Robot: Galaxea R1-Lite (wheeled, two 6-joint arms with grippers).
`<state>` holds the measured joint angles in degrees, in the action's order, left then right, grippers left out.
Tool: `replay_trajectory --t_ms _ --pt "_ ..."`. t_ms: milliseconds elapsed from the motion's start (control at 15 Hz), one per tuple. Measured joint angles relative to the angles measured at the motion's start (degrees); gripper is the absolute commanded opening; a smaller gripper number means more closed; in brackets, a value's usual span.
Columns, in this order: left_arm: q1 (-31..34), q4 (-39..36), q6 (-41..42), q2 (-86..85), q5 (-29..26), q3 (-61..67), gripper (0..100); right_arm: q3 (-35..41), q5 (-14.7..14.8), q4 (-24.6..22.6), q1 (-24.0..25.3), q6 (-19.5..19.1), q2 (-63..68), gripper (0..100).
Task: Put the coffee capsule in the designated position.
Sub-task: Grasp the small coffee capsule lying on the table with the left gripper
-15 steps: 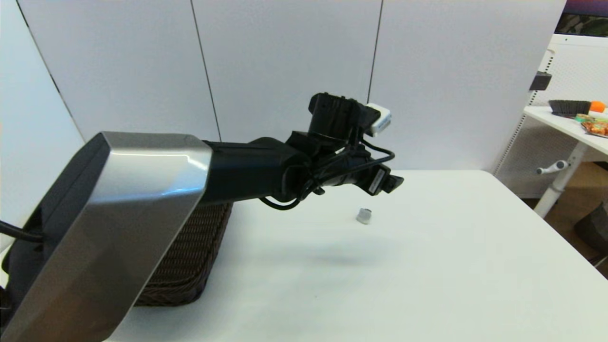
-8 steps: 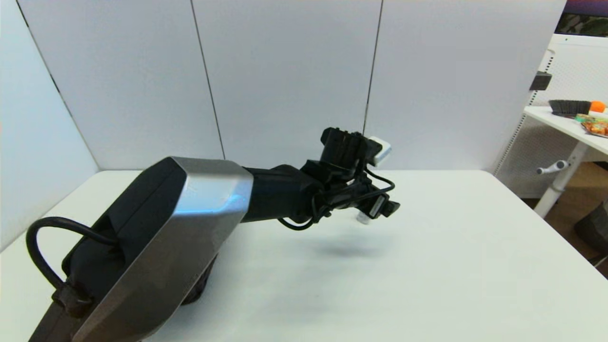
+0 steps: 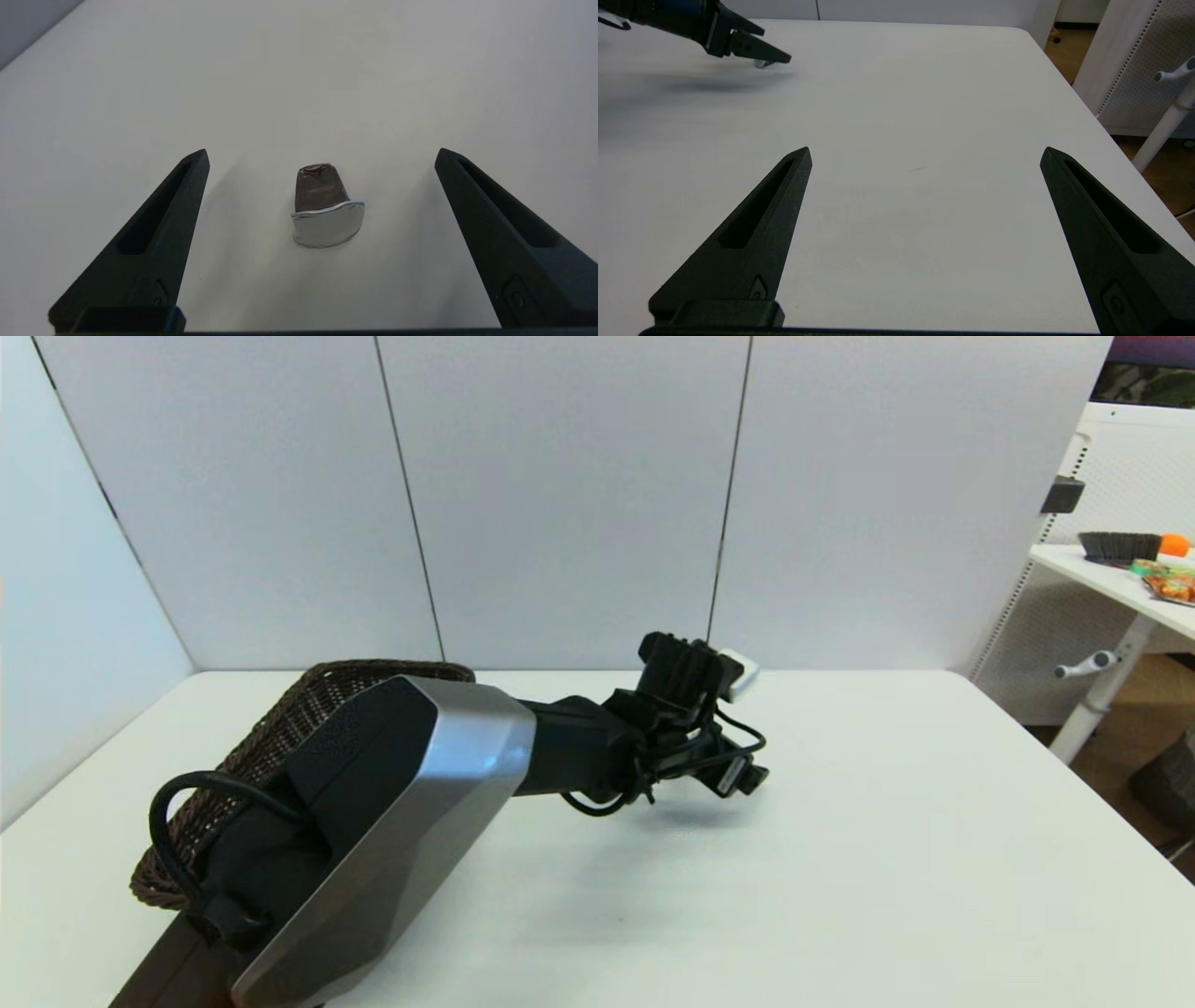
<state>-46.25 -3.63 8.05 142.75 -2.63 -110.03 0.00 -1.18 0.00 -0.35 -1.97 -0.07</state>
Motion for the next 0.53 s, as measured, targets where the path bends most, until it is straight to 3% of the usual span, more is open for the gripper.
replay_trajectory --t_ms 533 --pt "2.5 -3.8 -1.0 0.7 0.0 1.5 100 0.0 0.0 0.0 0.0 0.0 0.0 100"
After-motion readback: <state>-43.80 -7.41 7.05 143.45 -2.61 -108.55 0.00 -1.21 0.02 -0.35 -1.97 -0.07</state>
